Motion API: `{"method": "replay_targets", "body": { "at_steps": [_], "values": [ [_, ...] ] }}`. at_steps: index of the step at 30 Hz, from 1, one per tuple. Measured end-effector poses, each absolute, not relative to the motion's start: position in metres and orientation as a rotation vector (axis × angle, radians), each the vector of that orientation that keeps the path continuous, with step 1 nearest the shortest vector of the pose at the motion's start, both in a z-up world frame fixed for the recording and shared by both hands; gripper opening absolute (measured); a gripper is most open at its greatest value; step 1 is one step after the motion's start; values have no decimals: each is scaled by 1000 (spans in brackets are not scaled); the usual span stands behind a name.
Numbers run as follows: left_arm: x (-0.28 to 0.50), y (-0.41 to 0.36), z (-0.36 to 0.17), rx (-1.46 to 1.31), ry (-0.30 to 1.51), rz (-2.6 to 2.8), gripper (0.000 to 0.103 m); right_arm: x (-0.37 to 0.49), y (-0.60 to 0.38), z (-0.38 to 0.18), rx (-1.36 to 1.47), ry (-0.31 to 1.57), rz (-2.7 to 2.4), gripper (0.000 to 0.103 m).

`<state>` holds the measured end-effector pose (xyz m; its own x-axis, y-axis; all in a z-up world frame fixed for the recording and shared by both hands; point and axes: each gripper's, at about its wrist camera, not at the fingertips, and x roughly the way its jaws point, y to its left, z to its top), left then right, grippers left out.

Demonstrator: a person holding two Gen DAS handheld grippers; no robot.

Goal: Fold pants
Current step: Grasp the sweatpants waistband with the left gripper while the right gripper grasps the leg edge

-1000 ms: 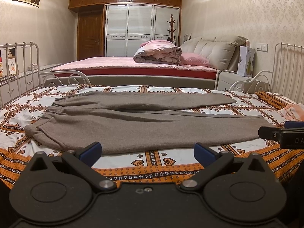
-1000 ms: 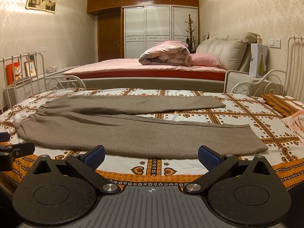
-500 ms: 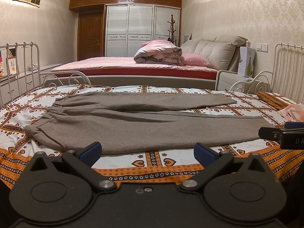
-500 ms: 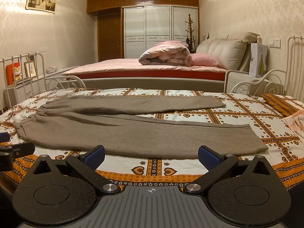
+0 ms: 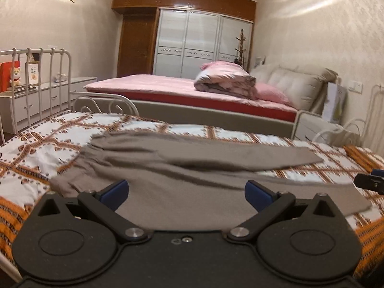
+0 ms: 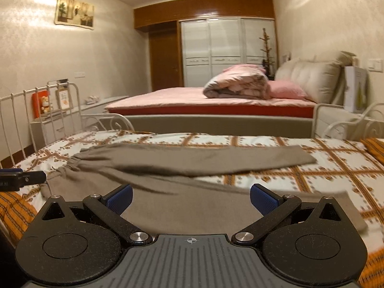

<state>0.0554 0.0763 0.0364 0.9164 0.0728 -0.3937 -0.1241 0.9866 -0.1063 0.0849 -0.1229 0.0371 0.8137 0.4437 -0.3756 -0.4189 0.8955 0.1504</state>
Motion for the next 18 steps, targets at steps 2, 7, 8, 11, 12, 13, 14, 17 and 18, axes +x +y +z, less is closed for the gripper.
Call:
{"method": "replay_targets", "body": {
  "at_steps": [2, 7, 8, 11, 12, 13, 14, 17, 18],
  "values": [
    [67, 92, 40, -145, 400, 119, 97, 101, -117, 42, 71, 414, 490, 103],
    [104, 131, 45, -170, 428, 194, 96, 151, -81, 41, 18, 498, 571, 103],
    [113, 138, 46, -152, 439, 216, 94, 162, -73, 40, 9, 512, 584, 103],
    [143, 165, 45, -94, 480, 211, 92, 190, -54, 40, 0, 500, 611, 103],
    [155, 175, 44, -85, 498, 210, 89, 199, -48, 40, -1, 498, 621, 103],
    [165, 185, 44, -76, 509, 204, 89, 211, -41, 40, -2, 499, 635, 103],
    [177, 196, 42, -63, 517, 202, 85, 224, -34, 40, -9, 505, 650, 103],
    [214, 237, 36, -53, 546, 245, 71, 263, -6, 40, -51, 516, 688, 103],
    [228, 254, 33, -69, 558, 252, 67, 278, 6, 39, -72, 521, 704, 103]
  ]
}}
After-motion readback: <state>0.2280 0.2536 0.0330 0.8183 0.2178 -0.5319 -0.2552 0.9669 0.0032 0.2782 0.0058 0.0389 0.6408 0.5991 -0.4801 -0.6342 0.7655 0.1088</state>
